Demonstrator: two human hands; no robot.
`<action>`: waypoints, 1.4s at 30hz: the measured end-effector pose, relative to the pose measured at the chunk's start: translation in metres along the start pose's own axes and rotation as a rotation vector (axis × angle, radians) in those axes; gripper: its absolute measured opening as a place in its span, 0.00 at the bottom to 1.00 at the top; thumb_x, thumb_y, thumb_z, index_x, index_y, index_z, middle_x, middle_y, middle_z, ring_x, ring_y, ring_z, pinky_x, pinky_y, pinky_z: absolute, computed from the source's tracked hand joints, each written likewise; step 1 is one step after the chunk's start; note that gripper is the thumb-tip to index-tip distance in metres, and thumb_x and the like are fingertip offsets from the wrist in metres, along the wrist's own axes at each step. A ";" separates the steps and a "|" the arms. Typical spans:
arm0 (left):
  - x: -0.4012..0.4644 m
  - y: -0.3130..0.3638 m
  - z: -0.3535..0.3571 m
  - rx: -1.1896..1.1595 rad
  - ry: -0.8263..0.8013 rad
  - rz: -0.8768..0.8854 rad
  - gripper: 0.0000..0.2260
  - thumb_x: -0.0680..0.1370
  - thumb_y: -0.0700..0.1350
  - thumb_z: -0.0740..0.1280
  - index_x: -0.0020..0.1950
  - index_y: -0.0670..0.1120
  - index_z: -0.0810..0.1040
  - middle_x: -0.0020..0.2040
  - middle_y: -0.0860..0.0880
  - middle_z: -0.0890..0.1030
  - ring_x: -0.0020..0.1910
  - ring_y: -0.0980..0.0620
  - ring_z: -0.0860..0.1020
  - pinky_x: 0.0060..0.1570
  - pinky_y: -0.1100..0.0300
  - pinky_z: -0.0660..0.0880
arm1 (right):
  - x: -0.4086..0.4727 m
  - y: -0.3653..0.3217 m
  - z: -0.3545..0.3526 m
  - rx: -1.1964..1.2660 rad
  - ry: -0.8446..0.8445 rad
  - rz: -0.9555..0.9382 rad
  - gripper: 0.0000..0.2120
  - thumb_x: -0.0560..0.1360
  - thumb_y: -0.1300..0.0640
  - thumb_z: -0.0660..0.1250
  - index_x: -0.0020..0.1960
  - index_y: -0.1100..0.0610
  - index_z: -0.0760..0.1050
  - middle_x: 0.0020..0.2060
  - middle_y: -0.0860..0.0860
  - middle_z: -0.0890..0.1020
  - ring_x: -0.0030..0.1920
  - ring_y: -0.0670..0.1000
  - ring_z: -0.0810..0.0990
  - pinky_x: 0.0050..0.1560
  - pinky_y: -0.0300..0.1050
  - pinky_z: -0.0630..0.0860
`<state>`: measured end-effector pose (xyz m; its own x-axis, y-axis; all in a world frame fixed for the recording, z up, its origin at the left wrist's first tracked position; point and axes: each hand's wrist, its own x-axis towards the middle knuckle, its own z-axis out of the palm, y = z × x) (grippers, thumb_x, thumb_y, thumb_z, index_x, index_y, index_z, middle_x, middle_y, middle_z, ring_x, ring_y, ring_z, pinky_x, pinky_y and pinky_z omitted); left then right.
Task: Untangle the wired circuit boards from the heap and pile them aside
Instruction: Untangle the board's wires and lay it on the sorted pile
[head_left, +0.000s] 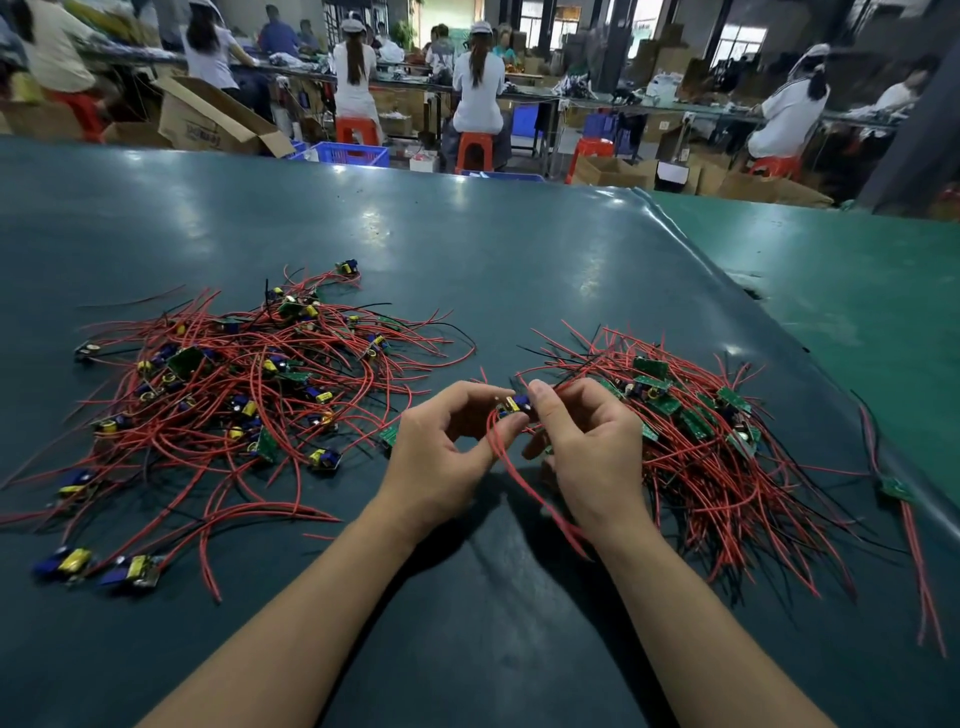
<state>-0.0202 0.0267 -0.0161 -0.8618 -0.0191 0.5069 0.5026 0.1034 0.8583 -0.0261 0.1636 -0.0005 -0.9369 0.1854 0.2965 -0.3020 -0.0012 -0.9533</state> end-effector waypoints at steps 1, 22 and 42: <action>0.000 -0.001 0.000 0.000 0.026 -0.001 0.08 0.72 0.42 0.75 0.50 0.46 0.82 0.43 0.51 0.85 0.41 0.51 0.84 0.45 0.59 0.80 | 0.002 0.000 -0.001 0.014 0.010 0.001 0.12 0.77 0.59 0.71 0.35 0.58 0.78 0.28 0.53 0.80 0.25 0.49 0.75 0.25 0.36 0.69; -0.001 0.003 -0.005 0.048 0.241 0.196 0.05 0.75 0.48 0.70 0.51 0.53 0.78 0.45 0.52 0.82 0.43 0.47 0.82 0.46 0.47 0.80 | 0.018 0.001 -0.017 0.086 0.408 -0.042 0.08 0.80 0.62 0.65 0.55 0.55 0.81 0.41 0.46 0.86 0.22 0.43 0.73 0.19 0.37 0.71; 0.016 0.013 -0.021 -0.415 0.560 -0.069 0.14 0.71 0.43 0.76 0.42 0.46 0.70 0.35 0.50 0.81 0.28 0.52 0.81 0.33 0.59 0.79 | -0.001 0.009 -0.003 -0.248 -0.002 -0.349 0.09 0.77 0.55 0.68 0.55 0.54 0.82 0.46 0.48 0.84 0.42 0.47 0.82 0.45 0.44 0.78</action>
<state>-0.0259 0.0068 0.0047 -0.7834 -0.5330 0.3197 0.5291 -0.3022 0.7929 -0.0275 0.1660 -0.0091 -0.7864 0.1311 0.6036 -0.5495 0.2979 -0.7806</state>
